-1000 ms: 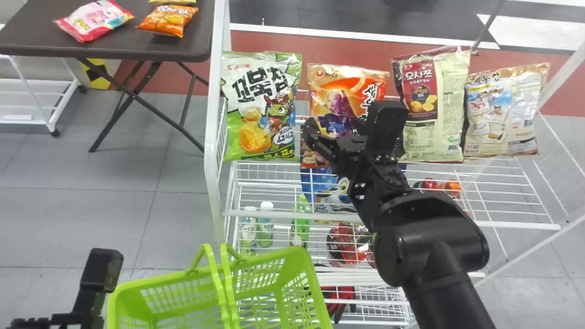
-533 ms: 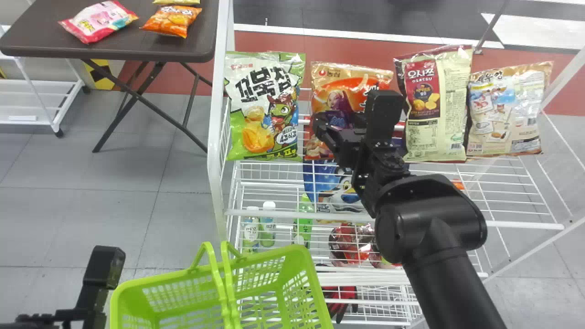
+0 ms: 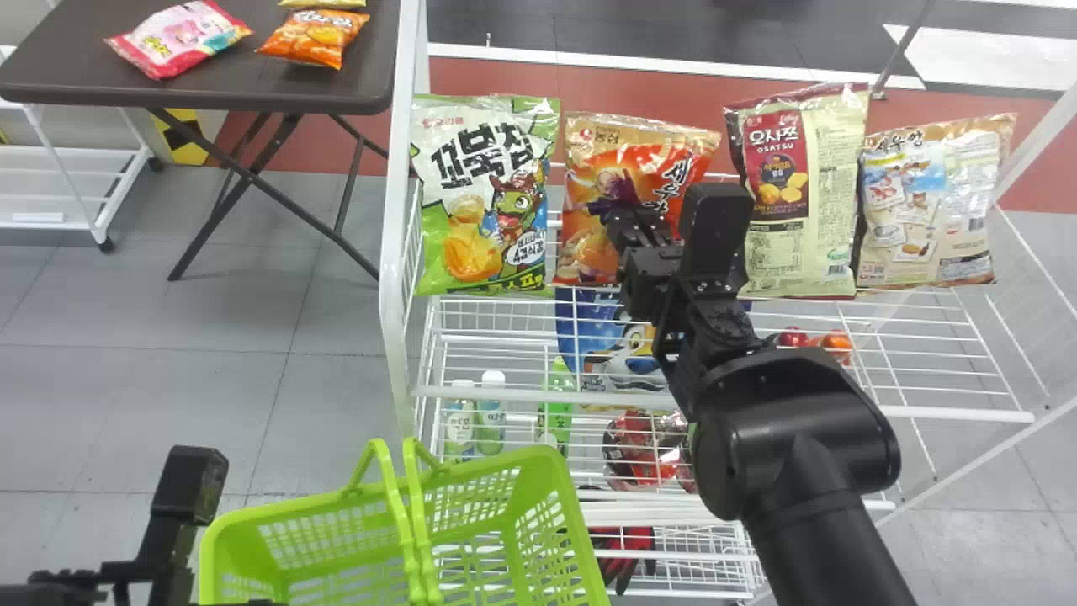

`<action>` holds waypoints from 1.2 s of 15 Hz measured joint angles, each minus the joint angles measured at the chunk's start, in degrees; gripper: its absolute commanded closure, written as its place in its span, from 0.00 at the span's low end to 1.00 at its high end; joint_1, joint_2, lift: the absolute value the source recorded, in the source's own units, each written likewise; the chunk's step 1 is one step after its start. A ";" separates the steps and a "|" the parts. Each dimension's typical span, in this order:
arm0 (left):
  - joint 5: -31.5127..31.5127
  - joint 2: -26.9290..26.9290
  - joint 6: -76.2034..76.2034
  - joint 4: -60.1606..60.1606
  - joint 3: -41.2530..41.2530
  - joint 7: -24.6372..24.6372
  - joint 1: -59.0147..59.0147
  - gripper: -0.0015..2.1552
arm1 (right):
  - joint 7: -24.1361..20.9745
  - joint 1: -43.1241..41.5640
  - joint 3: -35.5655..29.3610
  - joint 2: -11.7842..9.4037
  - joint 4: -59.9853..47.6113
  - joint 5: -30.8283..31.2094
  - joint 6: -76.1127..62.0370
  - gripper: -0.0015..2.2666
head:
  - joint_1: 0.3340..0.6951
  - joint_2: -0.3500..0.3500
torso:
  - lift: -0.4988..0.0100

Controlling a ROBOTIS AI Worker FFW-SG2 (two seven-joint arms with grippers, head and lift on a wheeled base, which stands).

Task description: Hold basket handle with left hand then pick Saewookkang with right hand and place into basket

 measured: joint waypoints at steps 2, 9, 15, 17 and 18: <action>0.00 0.00 0.00 0.39 0.00 0.00 -0.23 1.00 | -0.04 2.02 -0.21 0.03 -3.05 1.04 0.23 0.99 | 1.00 0.34 | 0.95; -0.03 0.00 0.00 1.26 -0.49 0.00 -1.33 1.00 | -1.96 12.89 -1.59 0.16 -20.42 5.11 7.14 0.99 | 1.00 0.29 | 0.95; 0.06 -0.02 0.00 1.46 -0.41 0.00 -1.30 1.00 | -2.29 23.26 -0.91 -0.60 -35.72 8.05 14.32 0.99 | 1.00 0.26 | 0.95; 0.18 -0.15 0.00 1.52 -0.29 0.00 -0.79 1.00 | -2.10 25.31 -0.29 -1.43 -39.45 7.82 19.33 0.99 | 1.00 0.26 | 0.95; 0.21 -0.27 0.00 1.52 -0.17 0.00 -0.56 1.00 | -1.97 26.15 0.09 -1.97 -41.25 7.52 22.54 0.99 | 1.00 0.26 | 0.95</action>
